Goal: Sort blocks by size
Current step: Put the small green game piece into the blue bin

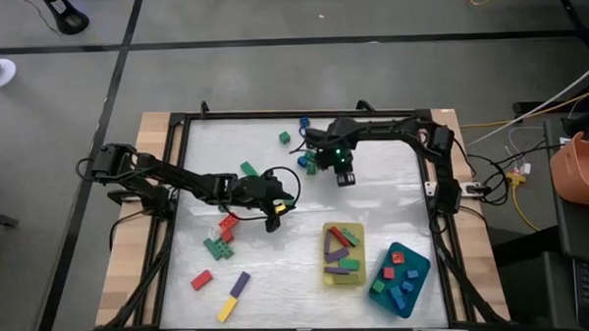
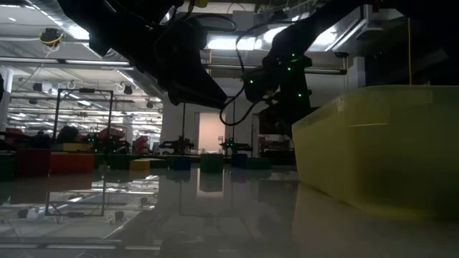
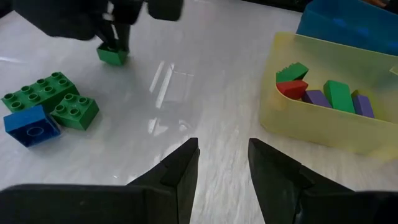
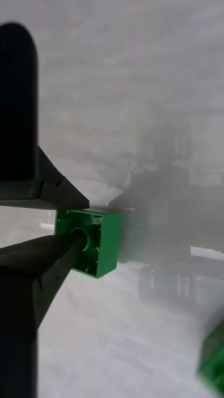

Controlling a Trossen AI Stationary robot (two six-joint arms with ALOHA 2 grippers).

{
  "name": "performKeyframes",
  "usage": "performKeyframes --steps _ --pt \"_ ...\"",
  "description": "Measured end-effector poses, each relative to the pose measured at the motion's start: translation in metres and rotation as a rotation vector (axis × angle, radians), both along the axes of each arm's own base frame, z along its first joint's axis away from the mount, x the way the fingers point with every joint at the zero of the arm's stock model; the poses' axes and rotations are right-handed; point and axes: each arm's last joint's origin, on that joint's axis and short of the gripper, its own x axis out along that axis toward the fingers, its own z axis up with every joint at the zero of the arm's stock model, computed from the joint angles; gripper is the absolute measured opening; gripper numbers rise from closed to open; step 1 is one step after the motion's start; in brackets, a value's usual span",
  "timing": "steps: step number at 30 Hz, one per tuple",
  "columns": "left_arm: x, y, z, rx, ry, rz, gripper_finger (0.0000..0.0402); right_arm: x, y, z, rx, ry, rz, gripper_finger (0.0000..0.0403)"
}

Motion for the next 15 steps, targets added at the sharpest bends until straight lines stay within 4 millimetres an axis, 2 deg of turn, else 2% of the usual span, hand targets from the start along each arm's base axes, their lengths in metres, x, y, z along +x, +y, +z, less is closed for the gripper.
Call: performKeyframes --steps 11,15 --pt "0.000 0.000 0.000 -0.001 0.000 0.001 0.0129 0.014 0.041 0.000 -0.003 -0.008 0.119 0.0072" --pt "0.000 0.000 0.000 -0.002 0.000 0.001 0.0129 0.016 0.052 0.000 -0.016 -0.003 0.134 0.0089"
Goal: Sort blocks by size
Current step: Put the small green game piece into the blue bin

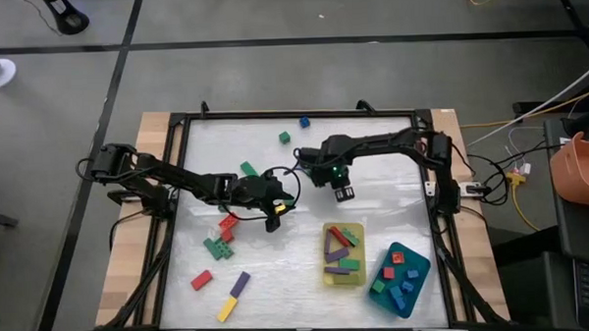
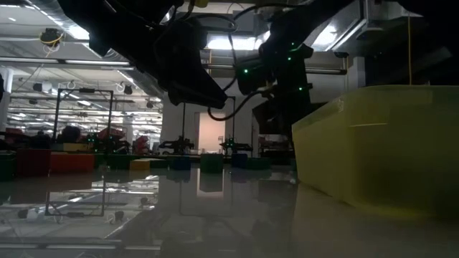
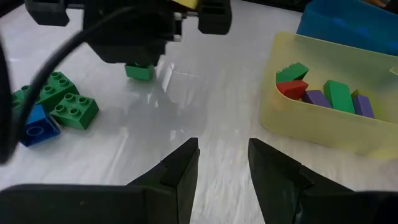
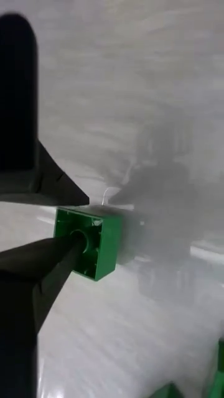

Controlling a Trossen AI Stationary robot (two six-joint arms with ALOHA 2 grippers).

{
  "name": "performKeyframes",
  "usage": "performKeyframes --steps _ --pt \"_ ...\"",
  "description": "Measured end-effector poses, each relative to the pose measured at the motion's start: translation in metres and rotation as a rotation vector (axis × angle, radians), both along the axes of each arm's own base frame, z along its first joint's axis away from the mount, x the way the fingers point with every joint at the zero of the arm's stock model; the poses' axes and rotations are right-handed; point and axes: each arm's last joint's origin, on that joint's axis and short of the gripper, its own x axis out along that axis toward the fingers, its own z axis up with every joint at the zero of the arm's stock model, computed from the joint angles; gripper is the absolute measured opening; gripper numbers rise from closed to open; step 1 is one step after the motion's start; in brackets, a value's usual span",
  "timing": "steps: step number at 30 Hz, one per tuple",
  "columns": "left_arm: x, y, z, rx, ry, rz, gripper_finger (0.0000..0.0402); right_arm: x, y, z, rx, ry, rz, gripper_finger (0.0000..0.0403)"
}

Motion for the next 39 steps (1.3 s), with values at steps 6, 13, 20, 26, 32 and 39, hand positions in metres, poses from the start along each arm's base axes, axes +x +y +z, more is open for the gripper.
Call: performKeyframes --steps 6,13,20,26,32,39 --pt "0.000 0.000 0.000 0.000 0.000 0.000 0.0129 0.002 0.011 -0.001 -0.146 0.032 0.033 0.0150" --pt "0.000 0.000 0.000 -0.001 0.000 0.000 0.0129 0.002 0.019 0.002 -0.181 0.068 0.062 0.0181" --pt "0.000 0.000 0.000 0.000 0.000 0.000 0.0129 0.006 0.019 0.015 -0.115 0.046 0.044 0.0181" --pt "0.000 0.000 0.000 0.000 0.000 0.000 0.0129 0.010 0.019 0.032 -0.115 0.051 0.025 0.0182" --pt "0.000 0.000 0.000 0.005 0.000 -0.003 0.0129 0.008 0.024 0.065 0.054 0.063 -0.069 0.0182" --pt "0.000 0.000 0.000 -0.037 -0.004 0.021 0.0129 -0.005 0.045 0.106 0.174 -0.033 -0.151 0.0182"
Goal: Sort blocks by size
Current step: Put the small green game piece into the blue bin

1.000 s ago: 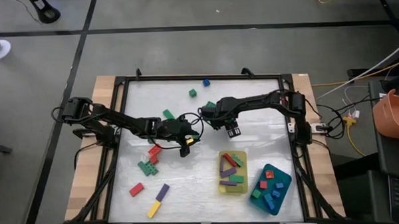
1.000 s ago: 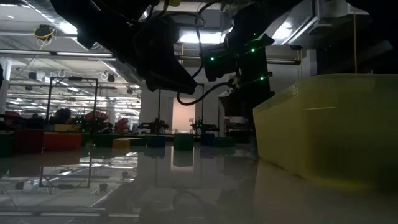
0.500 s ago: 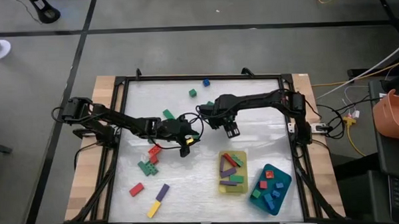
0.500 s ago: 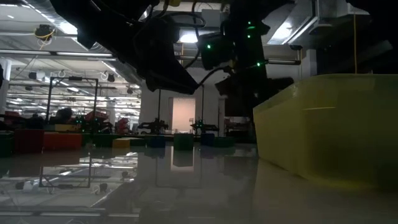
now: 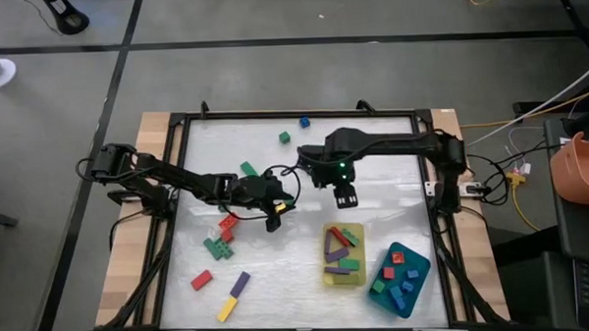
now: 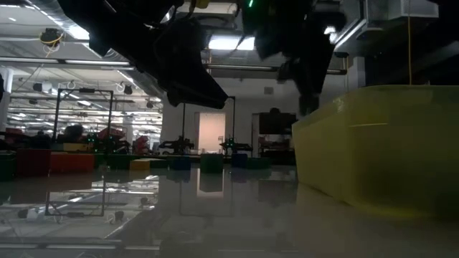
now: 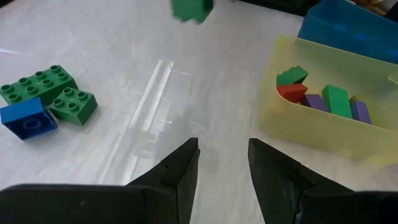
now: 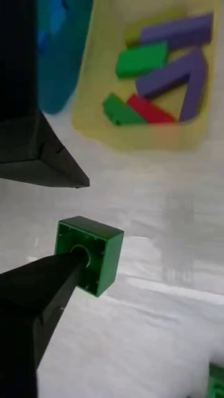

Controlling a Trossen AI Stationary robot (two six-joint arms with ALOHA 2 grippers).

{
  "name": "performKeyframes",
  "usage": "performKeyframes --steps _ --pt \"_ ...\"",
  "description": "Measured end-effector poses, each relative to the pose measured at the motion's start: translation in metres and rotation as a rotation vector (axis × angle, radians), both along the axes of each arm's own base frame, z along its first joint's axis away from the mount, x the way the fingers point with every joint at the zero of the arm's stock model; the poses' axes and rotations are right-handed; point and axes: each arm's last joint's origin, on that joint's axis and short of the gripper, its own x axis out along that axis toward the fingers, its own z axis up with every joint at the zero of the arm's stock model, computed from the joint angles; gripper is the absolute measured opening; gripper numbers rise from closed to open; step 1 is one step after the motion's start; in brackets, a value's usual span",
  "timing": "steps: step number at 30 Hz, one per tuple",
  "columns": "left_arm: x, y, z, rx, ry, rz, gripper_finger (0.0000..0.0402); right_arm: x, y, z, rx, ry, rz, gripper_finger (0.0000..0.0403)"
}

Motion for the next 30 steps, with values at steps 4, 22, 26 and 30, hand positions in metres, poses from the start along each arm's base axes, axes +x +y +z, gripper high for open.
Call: performKeyframes --steps 4,22,26,30 --pt "0.000 -0.001 0.000 -0.003 -0.006 -0.005 0.0129 -0.012 0.025 0.023 -0.007 -0.045 -0.045 0.0182" --pt "0.047 -0.077 0.020 0.007 -0.587 -0.224 0.0129 -0.072 0.204 0.052 -0.071 -0.145 -0.134 0.0182" --pt "0.084 -0.098 0.015 0.021 -0.607 -0.251 0.0129 -0.086 0.231 0.053 -0.071 -0.186 -0.152 0.0182" --pt "0.122 -0.118 0.010 0.033 -0.639 -0.270 0.0129 -0.102 0.252 0.053 -0.050 -0.177 -0.194 0.0182"
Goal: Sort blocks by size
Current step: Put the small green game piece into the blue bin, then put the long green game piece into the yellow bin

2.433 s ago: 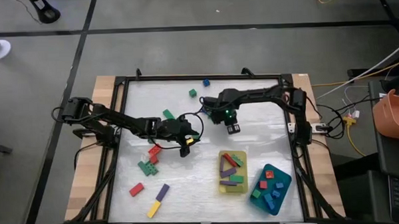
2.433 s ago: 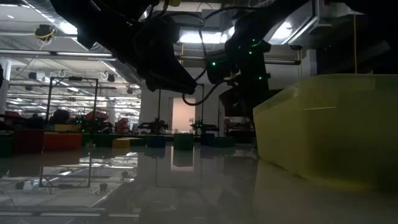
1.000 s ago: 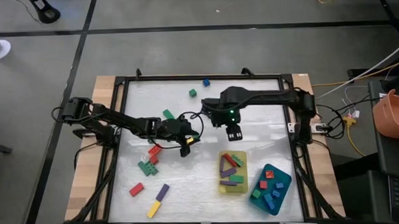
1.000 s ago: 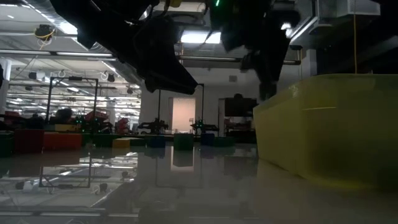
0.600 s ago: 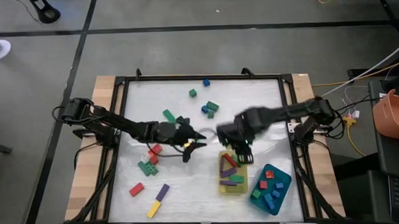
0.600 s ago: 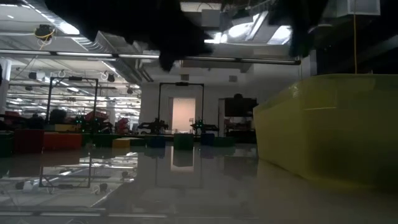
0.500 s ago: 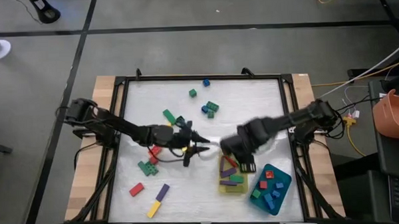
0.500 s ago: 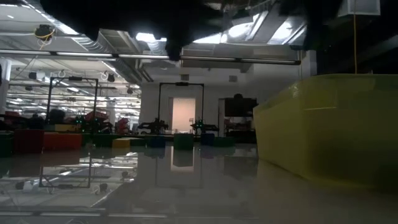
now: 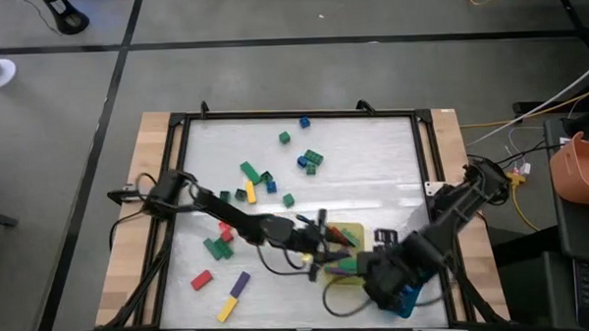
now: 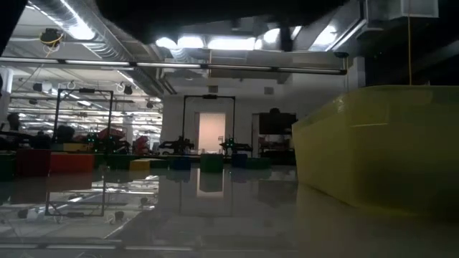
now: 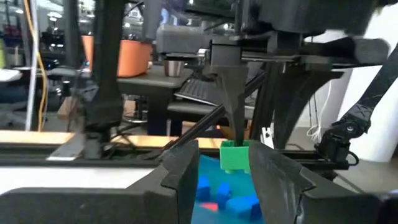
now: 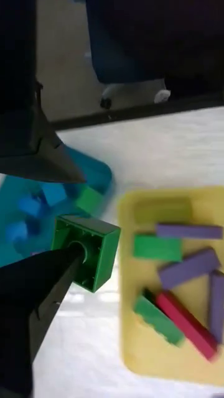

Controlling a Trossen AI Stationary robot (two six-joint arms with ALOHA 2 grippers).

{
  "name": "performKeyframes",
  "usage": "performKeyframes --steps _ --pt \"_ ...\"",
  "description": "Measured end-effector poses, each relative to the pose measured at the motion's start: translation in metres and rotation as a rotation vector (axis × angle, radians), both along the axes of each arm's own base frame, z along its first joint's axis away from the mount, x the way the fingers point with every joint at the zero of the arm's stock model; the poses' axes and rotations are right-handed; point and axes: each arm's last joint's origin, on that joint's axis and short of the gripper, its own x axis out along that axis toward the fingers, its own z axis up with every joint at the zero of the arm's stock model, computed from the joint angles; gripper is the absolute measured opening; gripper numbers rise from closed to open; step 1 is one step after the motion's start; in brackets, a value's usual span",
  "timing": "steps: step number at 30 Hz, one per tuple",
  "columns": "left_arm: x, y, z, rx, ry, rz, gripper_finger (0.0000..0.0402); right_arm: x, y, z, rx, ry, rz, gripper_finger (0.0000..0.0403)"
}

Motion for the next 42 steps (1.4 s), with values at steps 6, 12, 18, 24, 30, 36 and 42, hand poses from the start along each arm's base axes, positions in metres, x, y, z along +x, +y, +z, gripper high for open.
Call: performKeyframes --steps 6,12,18,24,30,36,42 --pt "0.045 -0.020 -0.007 0.007 0.034 -0.010 0.0129 -0.031 0.032 -0.004 0.008 -0.003 -0.035 0.0182" --pt "0.076 -0.030 -0.009 0.008 0.042 -0.010 0.0129 -0.055 0.056 -0.015 -0.034 -0.090 -0.010 0.0182" --pt "0.093 -0.040 -0.015 0.004 0.037 -0.018 0.0129 -0.062 0.059 -0.021 -0.080 -0.125 -0.008 0.0182" --pt "0.097 -0.048 -0.018 0.002 0.031 -0.029 0.0129 -0.062 0.056 -0.030 -0.126 -0.118 -0.003 0.0182" --pt "0.096 -0.050 -0.021 0.012 0.062 -0.018 0.0129 -0.063 0.054 -0.037 -0.163 -0.124 -0.005 0.0182" --pt "0.096 -0.050 -0.029 0.039 0.145 0.000 0.0129 -0.062 0.054 -0.037 -0.166 -0.132 -0.006 0.0182" --pt "0.096 -0.050 -0.033 0.035 0.184 0.000 0.0129 -0.063 0.054 -0.037 -0.162 -0.125 -0.005 0.0182"
